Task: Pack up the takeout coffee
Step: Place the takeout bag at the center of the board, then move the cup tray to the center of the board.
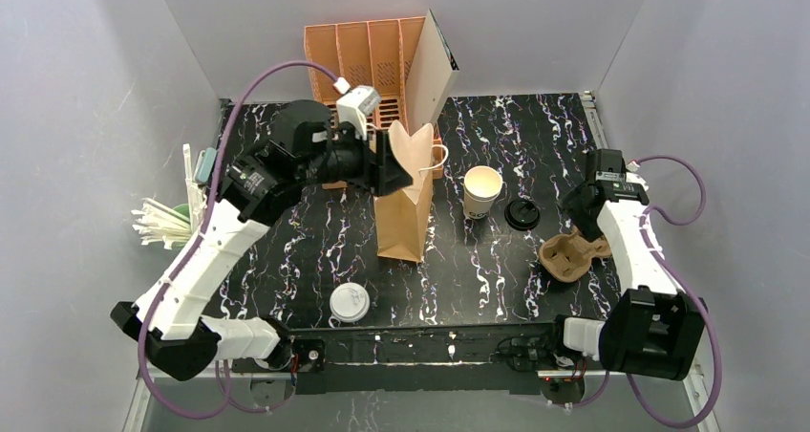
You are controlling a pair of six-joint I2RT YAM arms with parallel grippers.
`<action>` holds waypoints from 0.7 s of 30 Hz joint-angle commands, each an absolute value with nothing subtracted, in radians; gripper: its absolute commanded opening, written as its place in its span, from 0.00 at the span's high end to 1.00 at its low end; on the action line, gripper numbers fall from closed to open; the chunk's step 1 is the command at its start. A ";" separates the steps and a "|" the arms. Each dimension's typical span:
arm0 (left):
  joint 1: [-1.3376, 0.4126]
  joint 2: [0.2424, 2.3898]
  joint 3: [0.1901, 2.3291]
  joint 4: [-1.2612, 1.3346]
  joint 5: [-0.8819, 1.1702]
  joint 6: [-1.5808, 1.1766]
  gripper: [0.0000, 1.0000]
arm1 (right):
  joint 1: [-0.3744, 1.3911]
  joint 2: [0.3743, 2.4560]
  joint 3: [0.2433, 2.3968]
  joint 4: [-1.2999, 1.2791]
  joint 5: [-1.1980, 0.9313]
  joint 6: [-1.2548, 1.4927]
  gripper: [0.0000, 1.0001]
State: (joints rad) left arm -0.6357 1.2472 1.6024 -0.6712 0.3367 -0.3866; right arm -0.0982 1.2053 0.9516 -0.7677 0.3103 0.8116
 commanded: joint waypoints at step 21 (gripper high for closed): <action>-1.191 1.443 1.551 -0.514 0.079 -0.370 0.50 | -0.100 1.453 0.900 -0.575 0.493 0.744 0.54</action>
